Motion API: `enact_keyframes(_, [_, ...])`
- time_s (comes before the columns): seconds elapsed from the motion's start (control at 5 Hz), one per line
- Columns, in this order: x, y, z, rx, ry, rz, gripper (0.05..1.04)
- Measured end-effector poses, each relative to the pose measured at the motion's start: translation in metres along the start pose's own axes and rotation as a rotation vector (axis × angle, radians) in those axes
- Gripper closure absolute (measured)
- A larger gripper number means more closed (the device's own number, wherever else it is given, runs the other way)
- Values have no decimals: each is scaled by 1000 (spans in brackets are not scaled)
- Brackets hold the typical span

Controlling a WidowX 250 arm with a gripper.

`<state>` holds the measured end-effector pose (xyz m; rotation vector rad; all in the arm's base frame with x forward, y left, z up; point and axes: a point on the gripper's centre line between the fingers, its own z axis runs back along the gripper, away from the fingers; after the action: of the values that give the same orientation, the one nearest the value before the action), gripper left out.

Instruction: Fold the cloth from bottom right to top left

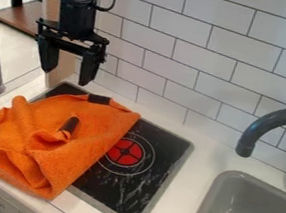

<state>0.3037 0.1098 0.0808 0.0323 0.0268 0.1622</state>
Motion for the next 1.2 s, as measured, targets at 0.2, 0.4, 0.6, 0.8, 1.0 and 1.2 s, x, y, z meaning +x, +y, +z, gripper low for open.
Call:
enact_keyframes(0.2, [-4, 0, -11, -1, 37, -19, 84])
enact_keyframes(0.4, [5, 14, -17, 53, 46, -221, 84])
enact_keyframes(0.6, [12, 25, -27, 117, 43, -426, 84])
enact_keyframes(0.8, [24, 26, -40, 127, 7, -684, 84])
enact_keyframes(1.0, [36, 23, -59, 87, 14, -898, 84])
enact_keyframes(1.2, [59, 15, -69, 16, -15, -1046, 84])
